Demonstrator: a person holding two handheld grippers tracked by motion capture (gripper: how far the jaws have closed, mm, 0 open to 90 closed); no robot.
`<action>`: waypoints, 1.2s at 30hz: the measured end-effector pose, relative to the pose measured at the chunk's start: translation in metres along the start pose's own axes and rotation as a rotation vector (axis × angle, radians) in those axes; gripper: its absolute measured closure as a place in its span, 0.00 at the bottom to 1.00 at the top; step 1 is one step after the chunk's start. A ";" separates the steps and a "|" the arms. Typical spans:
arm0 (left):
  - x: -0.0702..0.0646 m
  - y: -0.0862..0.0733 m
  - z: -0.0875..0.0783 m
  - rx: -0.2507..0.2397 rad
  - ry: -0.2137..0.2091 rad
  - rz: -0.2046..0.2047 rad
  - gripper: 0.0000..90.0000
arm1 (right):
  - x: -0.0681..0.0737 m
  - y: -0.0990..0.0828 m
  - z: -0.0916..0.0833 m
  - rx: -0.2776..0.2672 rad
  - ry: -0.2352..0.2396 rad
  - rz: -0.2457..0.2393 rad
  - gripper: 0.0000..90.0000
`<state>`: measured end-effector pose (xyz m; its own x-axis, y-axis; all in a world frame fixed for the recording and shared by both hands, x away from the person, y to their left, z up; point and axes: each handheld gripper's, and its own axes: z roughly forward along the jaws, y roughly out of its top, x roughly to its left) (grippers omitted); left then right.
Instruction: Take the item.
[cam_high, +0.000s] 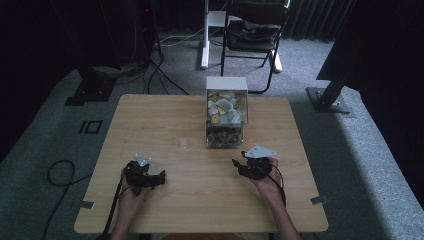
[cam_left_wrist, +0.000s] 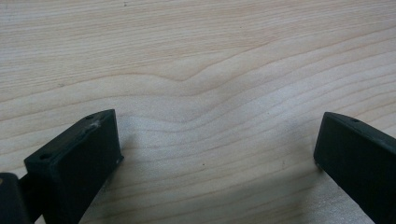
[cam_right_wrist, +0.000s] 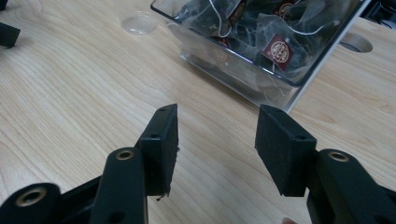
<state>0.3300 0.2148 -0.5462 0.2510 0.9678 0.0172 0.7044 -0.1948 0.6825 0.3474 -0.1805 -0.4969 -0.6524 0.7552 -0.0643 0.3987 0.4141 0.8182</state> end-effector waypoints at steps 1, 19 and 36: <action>0.000 0.000 0.000 0.000 0.000 0.000 0.01 | 0.001 0.000 0.000 -0.001 0.001 0.002 0.55; 0.000 0.000 0.000 -0.001 0.000 -0.001 0.01 | 0.005 0.015 0.011 -0.024 0.019 -0.009 0.56; 0.000 0.000 0.000 0.000 0.000 -0.001 0.01 | 0.005 0.027 0.018 -0.035 0.027 -0.022 0.54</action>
<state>0.3300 0.2148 -0.5462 0.2505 0.9680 0.0169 0.7043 -0.1942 0.6828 0.3667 -0.1564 -0.4859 -0.6779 0.7320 -0.0679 0.3613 0.4122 0.8364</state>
